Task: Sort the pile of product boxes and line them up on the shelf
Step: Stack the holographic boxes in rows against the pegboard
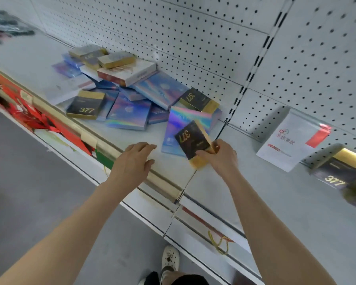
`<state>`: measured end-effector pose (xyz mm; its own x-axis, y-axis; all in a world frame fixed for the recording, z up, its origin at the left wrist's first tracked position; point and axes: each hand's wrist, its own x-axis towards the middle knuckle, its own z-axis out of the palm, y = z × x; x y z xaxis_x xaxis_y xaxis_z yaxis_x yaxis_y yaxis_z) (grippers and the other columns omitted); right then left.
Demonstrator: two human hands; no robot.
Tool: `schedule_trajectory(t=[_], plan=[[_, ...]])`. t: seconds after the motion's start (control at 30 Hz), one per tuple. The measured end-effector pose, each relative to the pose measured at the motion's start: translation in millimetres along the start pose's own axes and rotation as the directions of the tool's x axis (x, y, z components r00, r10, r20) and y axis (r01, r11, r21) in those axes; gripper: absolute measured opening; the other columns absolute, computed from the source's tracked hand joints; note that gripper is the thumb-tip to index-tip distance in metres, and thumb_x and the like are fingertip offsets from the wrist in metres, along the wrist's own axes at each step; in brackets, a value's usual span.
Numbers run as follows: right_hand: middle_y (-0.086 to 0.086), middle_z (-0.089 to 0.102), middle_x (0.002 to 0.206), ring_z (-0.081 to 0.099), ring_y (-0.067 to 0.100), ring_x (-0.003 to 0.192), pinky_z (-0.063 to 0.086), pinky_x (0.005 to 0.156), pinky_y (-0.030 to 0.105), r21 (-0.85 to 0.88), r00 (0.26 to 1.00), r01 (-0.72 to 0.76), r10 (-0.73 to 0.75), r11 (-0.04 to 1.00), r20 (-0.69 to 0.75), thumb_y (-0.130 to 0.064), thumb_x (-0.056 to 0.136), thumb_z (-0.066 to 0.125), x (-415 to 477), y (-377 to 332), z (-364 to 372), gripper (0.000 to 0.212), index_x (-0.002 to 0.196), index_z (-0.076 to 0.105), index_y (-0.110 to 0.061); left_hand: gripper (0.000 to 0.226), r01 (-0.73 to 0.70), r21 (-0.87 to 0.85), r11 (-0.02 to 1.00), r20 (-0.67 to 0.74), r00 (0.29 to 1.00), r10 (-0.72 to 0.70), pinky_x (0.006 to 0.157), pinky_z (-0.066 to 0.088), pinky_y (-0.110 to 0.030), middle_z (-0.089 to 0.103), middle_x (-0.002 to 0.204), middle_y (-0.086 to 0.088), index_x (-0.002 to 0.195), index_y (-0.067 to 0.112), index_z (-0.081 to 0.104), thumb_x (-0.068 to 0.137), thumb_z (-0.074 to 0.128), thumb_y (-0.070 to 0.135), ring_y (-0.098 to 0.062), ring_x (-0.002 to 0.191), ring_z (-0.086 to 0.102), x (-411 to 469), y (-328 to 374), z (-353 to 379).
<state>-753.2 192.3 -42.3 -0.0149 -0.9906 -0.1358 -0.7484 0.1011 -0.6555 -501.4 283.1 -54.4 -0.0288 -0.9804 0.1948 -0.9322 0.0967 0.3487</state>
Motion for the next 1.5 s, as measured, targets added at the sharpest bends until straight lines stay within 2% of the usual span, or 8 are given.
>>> schedule_trajectory(t=[0.17,0.37,0.53,0.83,1.07,1.2,1.3,1.5], plan=[[-0.007,0.062,0.083,0.056,0.019,0.082,0.041,0.066,0.027,0.124,0.955,0.021,0.017,0.992,-0.297,-0.034,0.081,0.071,7,13,-55,0.024,0.097,0.054,-0.029,0.064,0.159,-0.107,0.981,0.131,0.981,-0.145,0.092,0.043,-0.041,0.054,0.131,-0.02,0.143,0.007,0.036,0.09,0.063,0.03,-0.037,0.116,0.052,73,15,20],[-0.001,0.057,0.076,0.049,0.015,0.068,0.039,0.056,0.021,0.112,0.963,0.003,0.027,0.994,-0.268,-0.014,0.08,0.067,7,40,-64,0.017,0.092,0.056,-0.021,0.074,0.318,-0.331,0.889,0.193,0.945,-0.266,0.085,0.045,-0.042,0.059,0.121,-0.021,0.146,0.008,0.027,0.086,0.067,0.022,-0.04,0.106,0.057,122,21,52],[-0.005,0.057,0.076,0.055,0.018,0.074,0.042,0.062,0.026,0.118,0.963,-0.092,0.118,0.989,-0.242,-0.019,0.083,0.067,-2,56,-56,0.015,0.094,0.058,-0.021,0.038,0.48,-0.679,0.556,0.277,0.868,-0.412,0.081,0.049,-0.042,0.064,0.099,-0.012,0.114,0.007,0.054,0.085,0.069,0.026,-0.032,0.092,0.062,124,13,56],[-0.005,0.067,0.106,0.063,0.016,0.094,0.051,0.08,0.028,0.408,0.834,-0.185,0.362,0.894,-0.415,-0.035,0.085,0.071,-59,58,-77,0.033,0.114,0.058,-0.022,0.015,0.298,-0.877,0.376,0.207,0.942,-0.265,0.085,0.049,-0.041,0.063,0.093,0.0,0.099,0.025,0.05,0.096,0.055,0.012,-0.016,0.083,0.06,98,50,22],[-0.004,0.064,0.108,0.062,0.014,0.095,0.049,0.07,0.022,0.441,0.705,-0.205,0.445,0.874,-0.552,-0.034,0.09,0.066,-124,86,-120,0.038,0.122,0.053,-0.019,0.021,0.284,-0.888,0.363,0.269,0.959,-0.092,0.085,0.052,-0.042,0.068,0.101,-0.001,0.114,0.019,0.054,0.095,0.058,0.024,-0.021,0.093,0.065,80,107,25],[-0.008,0.066,0.099,0.063,0.011,0.089,0.05,0.074,0.022,0.312,0.674,-0.214,0.372,0.925,-0.638,-0.031,0.088,0.069,-147,117,-160,0.028,0.113,0.057,-0.024,0.025,0.29,-0.884,0.368,0.31,0.951,-0.004,0.086,0.052,-0.047,0.068,0.105,-0.01,0.115,0.021,0.055,0.091,0.059,0.026,-0.032,0.099,0.064,70,145,37],[-0.011,0.065,0.092,0.061,0.011,0.085,0.043,0.073,0.02,0.177,0.689,-0.208,0.273,0.962,-0.672,-0.024,0.089,0.068,-143,143,-192,0.021,0.109,0.062,-0.024,0.018,0.274,-0.888,0.369,0.301,0.953,0.018,0.076,0.051,-0.037,0.067,0.096,-0.007,0.11,0.025,0.055,0.095,0.056,0.015,-0.024,0.088,0.061,70,173,49],[-0.006,0.067,0.092,0.06,0.021,0.089,0.051,0.083,0.041,-0.224,0.834,-0.169,0.018,0.96,-0.552,-0.024,0.087,0.07,-78,197,-249,0.019,0.104,0.062,-0.03,0.019,0.284,-0.88,0.38,0.284,0.957,-0.057,0.074,0.05,-0.048,0.06,0.085,-0.009,0.095,0.045,0.057,0.082,0.059,0.031,-0.023,0.078,0.055,72,226,67]])
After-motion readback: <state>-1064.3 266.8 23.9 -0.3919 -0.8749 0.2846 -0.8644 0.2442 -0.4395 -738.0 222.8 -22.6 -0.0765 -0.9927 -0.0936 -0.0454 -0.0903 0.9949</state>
